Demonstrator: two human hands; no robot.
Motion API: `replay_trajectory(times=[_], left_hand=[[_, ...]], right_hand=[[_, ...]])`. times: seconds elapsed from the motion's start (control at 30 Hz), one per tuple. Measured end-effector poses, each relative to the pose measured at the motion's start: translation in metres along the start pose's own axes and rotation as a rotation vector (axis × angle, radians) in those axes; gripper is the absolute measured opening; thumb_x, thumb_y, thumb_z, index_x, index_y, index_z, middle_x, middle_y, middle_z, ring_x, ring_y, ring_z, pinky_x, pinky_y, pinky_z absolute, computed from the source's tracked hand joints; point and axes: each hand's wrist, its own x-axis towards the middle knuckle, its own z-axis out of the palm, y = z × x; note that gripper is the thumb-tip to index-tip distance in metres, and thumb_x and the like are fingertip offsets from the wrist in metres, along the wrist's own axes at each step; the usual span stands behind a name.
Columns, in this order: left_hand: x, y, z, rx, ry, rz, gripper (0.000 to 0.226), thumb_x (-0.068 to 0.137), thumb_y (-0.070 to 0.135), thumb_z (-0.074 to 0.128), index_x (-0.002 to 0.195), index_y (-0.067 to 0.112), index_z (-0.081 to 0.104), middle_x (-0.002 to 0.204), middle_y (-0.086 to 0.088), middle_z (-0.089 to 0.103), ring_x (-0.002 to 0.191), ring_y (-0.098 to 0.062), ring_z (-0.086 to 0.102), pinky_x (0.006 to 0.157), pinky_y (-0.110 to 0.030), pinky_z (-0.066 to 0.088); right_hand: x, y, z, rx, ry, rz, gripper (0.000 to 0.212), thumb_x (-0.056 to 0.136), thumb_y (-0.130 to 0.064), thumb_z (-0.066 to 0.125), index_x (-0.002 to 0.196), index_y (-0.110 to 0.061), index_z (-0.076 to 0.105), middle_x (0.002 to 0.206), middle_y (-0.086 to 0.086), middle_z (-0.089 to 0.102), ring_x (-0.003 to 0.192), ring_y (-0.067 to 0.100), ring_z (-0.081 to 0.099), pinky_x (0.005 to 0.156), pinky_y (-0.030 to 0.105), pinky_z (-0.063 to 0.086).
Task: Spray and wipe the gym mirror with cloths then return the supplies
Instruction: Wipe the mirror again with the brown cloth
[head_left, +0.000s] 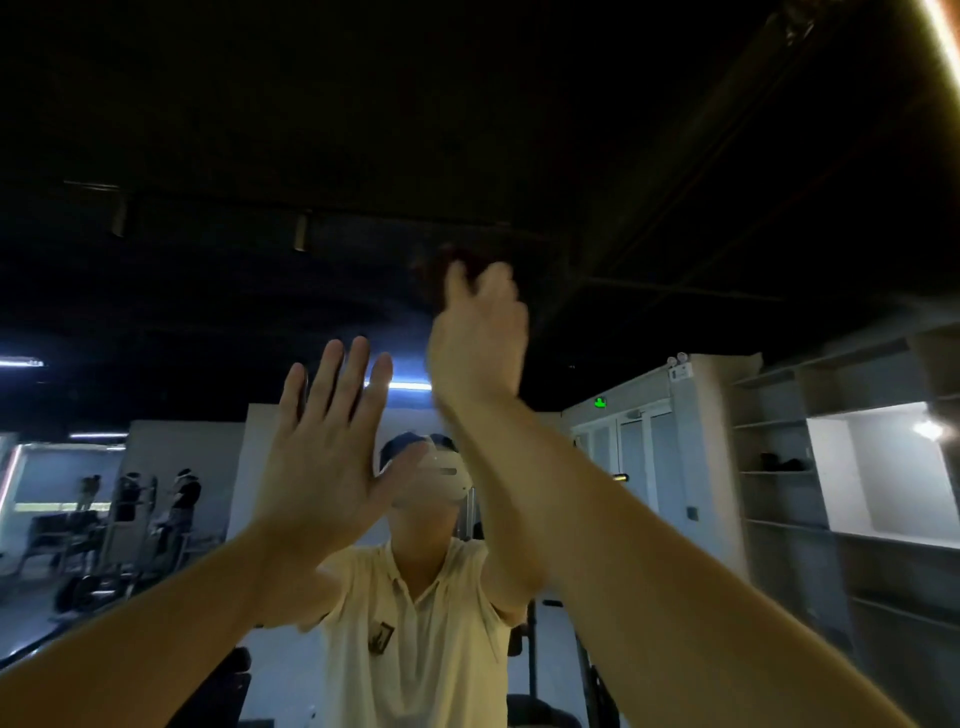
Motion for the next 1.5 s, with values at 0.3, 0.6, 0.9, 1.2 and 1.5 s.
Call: replay_trajectory(times=[0.3, 0.6, 0.9, 1.2, 1.5], left_hand=[[0.001, 0.001, -0.006, 0.020, -0.031, -0.007, 0.091, 0.102, 0.073, 0.017, 0.166, 0.009, 0.014, 0.173, -0.018, 0.010, 0.161, -0.035, 0.005, 0.128, -0.059, 0.011], [0.000, 0.002, -0.005, -0.006, -0.021, -0.004, 0.091, 0.102, 0.072, 0.022, 0.166, 0.008, 0.014, 0.173, -0.018, 0.007, 0.161, -0.035, 0.003, 0.128, -0.059, 0.008], [-0.024, 0.002, -0.007, -0.030, -0.056, 0.005, 0.083, 0.104, 0.062, 0.031, 0.167, 0.011, 0.011, 0.174, -0.013, 0.004, 0.161, -0.031, 0.000, 0.129, -0.055, 0.007], [-0.032, 0.001, -0.031, -0.044, -0.215, -0.001, 0.086, 0.102, 0.068, 0.024, 0.167, 0.014, 0.007, 0.174, -0.012, -0.002, 0.161, -0.031, -0.003, 0.129, -0.057, 0.003], [-0.133, 0.005, -0.035, -0.022, -0.250, -0.032, 0.081, 0.103, 0.056, 0.042, 0.166, 0.010, 0.019, 0.173, -0.018, 0.010, 0.161, -0.035, 0.009, 0.127, -0.060, 0.016]], right_hand=[[-0.018, 0.171, -0.050, -0.123, -0.094, -0.003, 0.054, 0.095, -0.011, 0.059, 0.147, -0.019, 0.050, 0.124, 0.018, 0.050, 0.100, 0.041, 0.055, 0.082, 0.048, 0.049], [-0.057, 0.102, -0.040, 0.105, 0.001, 0.364, 0.050, 0.095, -0.017, 0.057, 0.143, -0.021, 0.043, 0.132, 0.018, 0.047, 0.113, 0.036, 0.054, 0.096, 0.050, 0.051], [-0.120, 0.064, -0.058, -0.002, -0.458, -0.280, 0.042, 0.091, -0.044, 0.070, 0.129, -0.031, 0.061, 0.110, 0.001, 0.060, 0.098, 0.019, 0.061, 0.086, 0.036, 0.058], [-0.092, 0.152, -0.069, -0.141, -0.148, 0.354, 0.058, 0.096, -0.020, 0.054, 0.152, -0.012, 0.042, 0.126, 0.023, 0.045, 0.108, 0.039, 0.050, 0.094, 0.049, 0.043], [-0.179, 0.029, -0.037, 0.089, -0.349, -0.146, 0.076, 0.082, -0.034, 0.082, 0.148, -0.016, 0.049, 0.117, 0.010, 0.053, 0.103, 0.024, 0.056, 0.090, 0.037, 0.053]])
